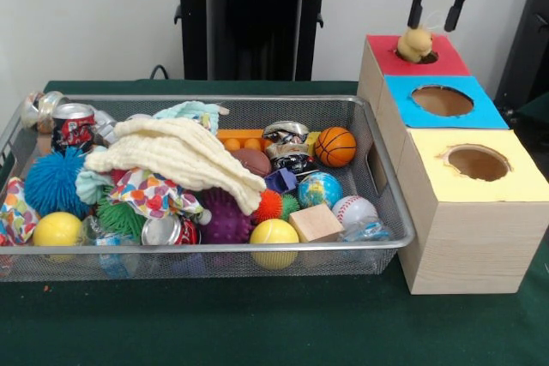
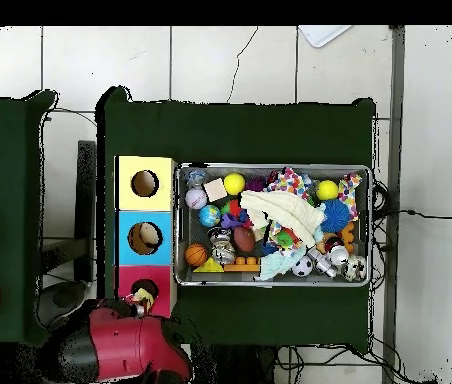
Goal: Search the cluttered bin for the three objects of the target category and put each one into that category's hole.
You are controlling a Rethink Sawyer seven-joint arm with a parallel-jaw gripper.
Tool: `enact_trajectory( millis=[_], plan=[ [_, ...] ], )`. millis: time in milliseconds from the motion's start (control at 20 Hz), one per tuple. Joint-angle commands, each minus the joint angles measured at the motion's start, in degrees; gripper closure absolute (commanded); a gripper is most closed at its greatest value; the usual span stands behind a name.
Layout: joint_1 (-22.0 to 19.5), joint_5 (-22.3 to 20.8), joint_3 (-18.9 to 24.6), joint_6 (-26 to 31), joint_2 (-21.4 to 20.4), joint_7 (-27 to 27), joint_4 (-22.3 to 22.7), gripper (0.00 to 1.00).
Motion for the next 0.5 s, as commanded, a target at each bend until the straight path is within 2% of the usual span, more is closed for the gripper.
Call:
enact_trajectory(
  millis=[50,250,300,500],
  plan=[
    [-0.99,-0.70,-0.50,19.66,-7.05,6.30,-0.02,0.00],
    [0.58,-1.94,-2.45,31.36,-15.41,6.39,0.05,0.00],
    [0.86,-2.04,-2.64,32.53,-16.86,6.33,0.65,0.00],
    [0.59,-2.24,-2.62,32.73,-18.42,5.28,2.36,0.00]
  ],
)
